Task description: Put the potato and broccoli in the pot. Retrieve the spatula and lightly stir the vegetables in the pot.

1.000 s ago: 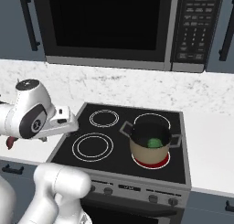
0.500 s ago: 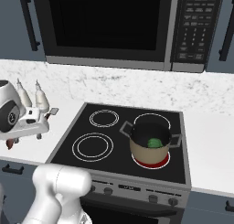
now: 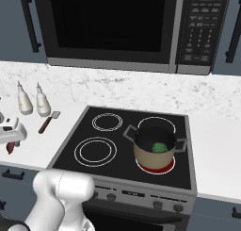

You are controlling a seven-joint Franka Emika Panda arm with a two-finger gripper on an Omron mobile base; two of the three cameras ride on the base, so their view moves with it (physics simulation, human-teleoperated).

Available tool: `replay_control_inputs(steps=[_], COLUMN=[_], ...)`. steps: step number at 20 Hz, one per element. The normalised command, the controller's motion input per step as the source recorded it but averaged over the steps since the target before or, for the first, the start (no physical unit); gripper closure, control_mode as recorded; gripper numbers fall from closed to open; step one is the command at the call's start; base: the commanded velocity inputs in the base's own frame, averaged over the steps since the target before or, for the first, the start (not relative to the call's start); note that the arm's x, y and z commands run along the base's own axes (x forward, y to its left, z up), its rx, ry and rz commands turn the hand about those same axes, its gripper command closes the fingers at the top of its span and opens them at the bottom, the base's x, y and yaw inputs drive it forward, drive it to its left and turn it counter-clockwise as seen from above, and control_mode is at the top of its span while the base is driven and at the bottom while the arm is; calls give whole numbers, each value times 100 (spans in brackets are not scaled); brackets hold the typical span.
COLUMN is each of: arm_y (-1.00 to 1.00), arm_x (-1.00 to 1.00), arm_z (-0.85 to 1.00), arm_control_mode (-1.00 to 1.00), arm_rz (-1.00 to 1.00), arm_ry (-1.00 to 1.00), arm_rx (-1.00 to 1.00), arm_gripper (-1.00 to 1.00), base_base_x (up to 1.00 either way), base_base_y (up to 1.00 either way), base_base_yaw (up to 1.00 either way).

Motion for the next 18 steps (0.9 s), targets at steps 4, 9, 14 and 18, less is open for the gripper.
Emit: replay_control_inputs(steps=[4,9,14,18], arm_y=[96,78,58,40], arm_x=[57,63,48,49], arm_z=[-35,-33,-47,-58], arm_control_mode=[-100,-100,-100,-100], arm_rz=[-1,-1,-2,-3], arm_ry=[0,0,0,0], arm_rx=[1,3,2,1], arm_gripper=[-100,-100,-100,-100], base_base_x=[0,0,0,0], base_base_y=[0,0,0,0], base_base_yaw=[0,0,0,0])
